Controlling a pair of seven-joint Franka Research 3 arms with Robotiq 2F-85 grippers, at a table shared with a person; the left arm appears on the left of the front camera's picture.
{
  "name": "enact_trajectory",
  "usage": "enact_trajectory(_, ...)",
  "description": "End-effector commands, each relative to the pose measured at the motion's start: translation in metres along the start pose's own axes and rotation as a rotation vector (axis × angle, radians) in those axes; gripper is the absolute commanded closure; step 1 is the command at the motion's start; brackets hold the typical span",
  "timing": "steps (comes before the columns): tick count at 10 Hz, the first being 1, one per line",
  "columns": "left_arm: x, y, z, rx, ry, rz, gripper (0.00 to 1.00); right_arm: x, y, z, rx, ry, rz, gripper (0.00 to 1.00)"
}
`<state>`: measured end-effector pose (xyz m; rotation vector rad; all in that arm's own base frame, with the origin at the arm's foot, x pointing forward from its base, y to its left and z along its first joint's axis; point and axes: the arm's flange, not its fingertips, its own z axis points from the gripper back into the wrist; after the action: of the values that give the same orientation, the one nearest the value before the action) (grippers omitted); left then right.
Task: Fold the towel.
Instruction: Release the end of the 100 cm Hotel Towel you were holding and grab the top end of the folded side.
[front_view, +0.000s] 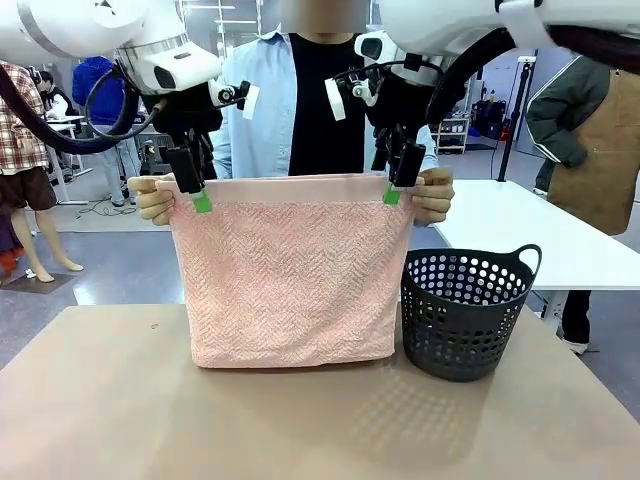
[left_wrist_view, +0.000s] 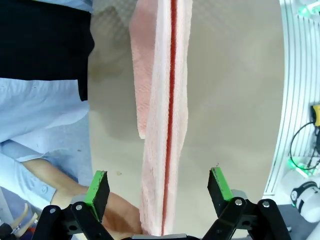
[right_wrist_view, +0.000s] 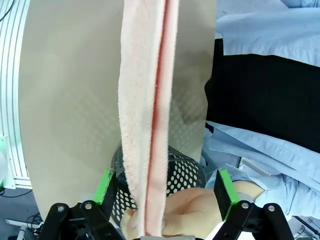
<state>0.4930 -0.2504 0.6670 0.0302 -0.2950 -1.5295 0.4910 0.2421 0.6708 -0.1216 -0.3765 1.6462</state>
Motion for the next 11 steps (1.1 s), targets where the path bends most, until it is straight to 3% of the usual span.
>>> enact_trajectory(1, 0.001, 0.004, -0.01, 0.009, 0.006, -0.012, 0.0, 0.0, -0.011, -0.008, 0.019, -0.01, -0.022, 0.02)
enact_trajectory(4, -0.001, 0.005, -0.028, -0.026, -0.022, 0.02, 0.0, 0.0, -0.017, -0.024, 0.059, 0.0, -0.067, 0.02)
enact_trajectory(5, -0.001, 0.006, -0.029, -0.019, -0.027, 0.017, 0.12, 0.001, -0.019, -0.025, 0.062, 0.009, -0.072, 0.02)
enact_trajectory(6, -0.003, 0.007, -0.029, -0.01, -0.011, 0.02, 0.39, 0.001, -0.019, -0.026, 0.06, 0.019, -0.068, 0.38)
enact_trajectory(7, -0.004, 0.008, -0.029, -0.013, -0.009, 0.008, 0.72, 0.001, -0.02, -0.026, 0.06, 0.021, -0.07, 0.61)
enact_trajectory(8, -0.004, 0.008, -0.029, -0.022, -0.007, -0.012, 0.99, 0.001, -0.021, -0.026, 0.065, 0.019, -0.066, 0.97)
enact_trajectory(11, -0.005, 0.011, -0.028, -0.027, -0.026, -0.017, 1.0, 0.003, -0.023, -0.025, 0.07, 0.012, -0.066, 1.0)
